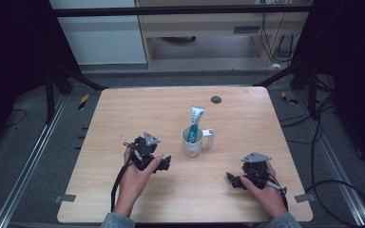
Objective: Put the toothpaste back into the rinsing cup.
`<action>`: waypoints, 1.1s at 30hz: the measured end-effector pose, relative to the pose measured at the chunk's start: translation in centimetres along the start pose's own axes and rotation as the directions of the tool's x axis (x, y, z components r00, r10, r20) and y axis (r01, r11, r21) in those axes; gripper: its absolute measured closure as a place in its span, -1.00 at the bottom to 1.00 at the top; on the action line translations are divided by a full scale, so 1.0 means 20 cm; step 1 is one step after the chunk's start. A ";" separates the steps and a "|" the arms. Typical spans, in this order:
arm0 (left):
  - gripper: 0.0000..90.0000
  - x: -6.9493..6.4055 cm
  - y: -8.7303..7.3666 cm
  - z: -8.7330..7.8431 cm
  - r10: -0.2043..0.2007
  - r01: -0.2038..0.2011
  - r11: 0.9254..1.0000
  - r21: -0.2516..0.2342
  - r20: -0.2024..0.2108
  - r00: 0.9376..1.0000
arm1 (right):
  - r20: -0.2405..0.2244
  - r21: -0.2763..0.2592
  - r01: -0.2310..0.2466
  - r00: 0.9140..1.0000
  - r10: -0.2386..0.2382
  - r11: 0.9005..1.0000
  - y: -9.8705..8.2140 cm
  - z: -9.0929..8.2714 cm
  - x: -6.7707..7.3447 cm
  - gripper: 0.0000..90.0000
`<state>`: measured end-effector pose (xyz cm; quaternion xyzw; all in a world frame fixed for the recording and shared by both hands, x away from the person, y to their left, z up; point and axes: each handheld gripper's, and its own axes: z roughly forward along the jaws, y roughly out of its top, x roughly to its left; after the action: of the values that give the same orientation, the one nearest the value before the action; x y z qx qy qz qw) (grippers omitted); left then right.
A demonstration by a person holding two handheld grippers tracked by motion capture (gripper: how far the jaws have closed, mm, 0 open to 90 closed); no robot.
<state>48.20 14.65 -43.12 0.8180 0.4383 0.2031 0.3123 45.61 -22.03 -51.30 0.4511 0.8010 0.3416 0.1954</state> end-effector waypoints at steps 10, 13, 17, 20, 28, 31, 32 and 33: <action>-0.87 0.13 -0.13 0.05 -0.023 0.025 0.999 0.043 -0.035 0.999 | 0.000 0.000 0.000 1.000 0.000 1.000 0.00 0.00 0.00 -0.99; -0.87 0.15 -0.15 0.05 -0.033 0.036 0.998 0.044 -0.046 0.998 | 0.000 0.000 -0.001 1.000 0.001 1.000 0.00 0.00 0.00 -0.99; -0.86 0.21 -0.20 0.06 -0.053 0.055 0.998 0.033 -0.060 0.997 | 0.000 0.000 -0.001 1.000 0.001 1.000 0.00 0.00 0.00 -0.99; -0.86 0.24 -0.23 0.06 -0.067 0.069 0.997 0.028 -0.067 0.996 | 0.000 0.000 0.000 1.000 0.000 1.000 0.00 0.00 0.00 -0.99; -0.86 0.33 -0.28 0.07 -0.093 0.095 0.995 0.031 -0.080 0.992 | 0.000 0.000 -0.001 1.000 0.001 1.000 0.00 0.00 0.00 -0.99; -0.86 0.38 -0.31 0.08 -0.117 0.119 0.993 0.025 -0.086 0.989 | 0.000 0.000 0.000 1.000 0.000 1.000 0.00 0.00 0.00 -0.99; -0.86 0.38 -0.31 0.08 -0.117 0.119 0.993 0.025 -0.086 0.989 | 0.000 0.000 0.000 1.000 0.000 1.000 0.00 0.00 0.00 -0.99; -0.86 0.41 -0.32 0.09 -0.123 0.126 0.992 0.030 -0.097 0.988 | 0.000 0.000 0.000 1.000 0.000 1.000 0.00 0.00 0.00 -0.99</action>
<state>49.85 23.57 -48.32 0.7840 0.5065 0.2137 0.2884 45.60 -22.02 -51.30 0.4513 0.8009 0.3417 0.1954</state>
